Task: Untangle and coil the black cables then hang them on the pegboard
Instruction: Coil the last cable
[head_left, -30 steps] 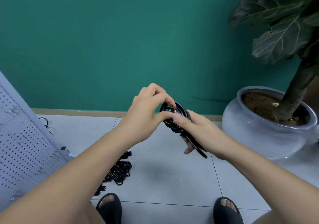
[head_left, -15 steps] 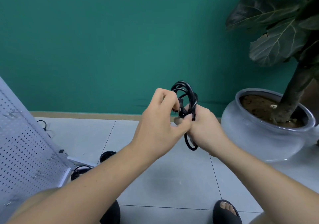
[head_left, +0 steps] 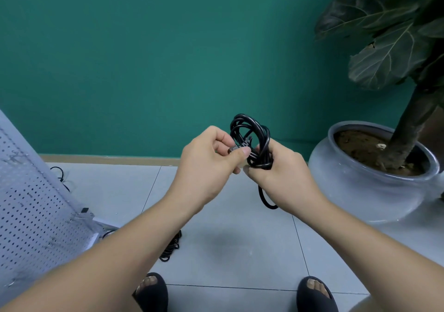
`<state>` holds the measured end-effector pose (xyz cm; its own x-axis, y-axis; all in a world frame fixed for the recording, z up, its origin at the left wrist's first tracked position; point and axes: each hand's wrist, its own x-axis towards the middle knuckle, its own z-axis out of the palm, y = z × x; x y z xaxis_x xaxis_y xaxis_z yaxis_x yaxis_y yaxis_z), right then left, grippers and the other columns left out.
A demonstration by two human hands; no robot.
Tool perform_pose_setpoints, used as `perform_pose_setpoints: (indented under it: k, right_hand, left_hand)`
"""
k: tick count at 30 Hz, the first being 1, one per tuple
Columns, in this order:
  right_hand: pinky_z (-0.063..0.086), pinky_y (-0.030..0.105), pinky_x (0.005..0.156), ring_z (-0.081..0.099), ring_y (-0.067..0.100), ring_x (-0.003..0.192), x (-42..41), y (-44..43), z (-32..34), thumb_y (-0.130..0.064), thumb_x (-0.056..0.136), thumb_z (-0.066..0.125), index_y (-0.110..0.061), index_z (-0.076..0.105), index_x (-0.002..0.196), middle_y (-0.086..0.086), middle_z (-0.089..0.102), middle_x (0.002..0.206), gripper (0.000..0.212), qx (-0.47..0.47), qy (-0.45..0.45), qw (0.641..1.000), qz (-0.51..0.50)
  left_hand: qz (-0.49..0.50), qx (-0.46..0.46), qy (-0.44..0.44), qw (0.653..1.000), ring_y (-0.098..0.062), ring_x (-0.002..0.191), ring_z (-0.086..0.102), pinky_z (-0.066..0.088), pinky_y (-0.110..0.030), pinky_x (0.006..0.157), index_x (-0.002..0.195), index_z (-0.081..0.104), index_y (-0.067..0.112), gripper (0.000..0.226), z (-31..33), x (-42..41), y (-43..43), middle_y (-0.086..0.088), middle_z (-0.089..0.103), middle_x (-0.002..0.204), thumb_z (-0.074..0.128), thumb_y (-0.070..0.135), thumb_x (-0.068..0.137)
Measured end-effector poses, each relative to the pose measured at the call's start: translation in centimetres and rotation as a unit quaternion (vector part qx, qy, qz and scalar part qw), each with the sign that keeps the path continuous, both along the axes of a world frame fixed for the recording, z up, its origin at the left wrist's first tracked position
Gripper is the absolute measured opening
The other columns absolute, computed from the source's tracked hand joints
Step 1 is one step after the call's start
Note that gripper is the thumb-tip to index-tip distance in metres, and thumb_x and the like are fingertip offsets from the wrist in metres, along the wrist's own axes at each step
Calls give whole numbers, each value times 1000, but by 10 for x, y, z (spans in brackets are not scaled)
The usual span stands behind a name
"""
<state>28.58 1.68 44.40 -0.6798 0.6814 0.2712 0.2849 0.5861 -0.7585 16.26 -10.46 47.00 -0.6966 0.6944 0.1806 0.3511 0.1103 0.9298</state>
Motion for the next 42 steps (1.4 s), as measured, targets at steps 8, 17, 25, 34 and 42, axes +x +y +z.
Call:
perform_pose_setpoints:
  k: [8,17,25,34,42]
  right_hand:
    - [32,24,43,37,17,47,-5,4,3,-6,88,80,-21,67,89,0,51,62,20,-254,46,965,41]
    - [23,31,49,33,21,50,-8,24,9,2,86,78,9,63,110,7,47,63,29,-315,58,944,81]
    - [57,47,86,67,26,84,-12,0,15,-45,79,95,-31,61,111,-6,76,91,49,-100,8,979,180]
    - [58,39,71,67,21,74,-69,-68,21,-47,112,48,-25,56,109,-4,71,83,24,-87,75,967,227]
    - [55,49,74,65,20,85,-139,-117,-2,-45,111,55,-19,70,107,12,71,96,30,-169,5,932,320]
  left_hand:
    - [2,-6,22,1000,-23,76,73,60,-45,75,86,61,23,24,-9,12,2,0,71,76,82,32,91]
    - [-116,-44,-131,984,-15,72,60,38,-35,77,91,65,18,20,1,-38,-3,0,69,80,84,22,91]
    - [-174,-69,-153,970,-12,96,70,46,-39,90,128,59,24,55,11,-51,-23,-1,76,115,86,31,81]
    - [-135,-25,-92,986,-12,111,69,47,-42,96,127,68,24,39,15,-89,-93,3,76,120,66,52,101]
    - [-42,185,-270,944,-21,109,66,46,-42,102,122,68,15,30,-53,-119,-175,-7,70,116,76,21,94]
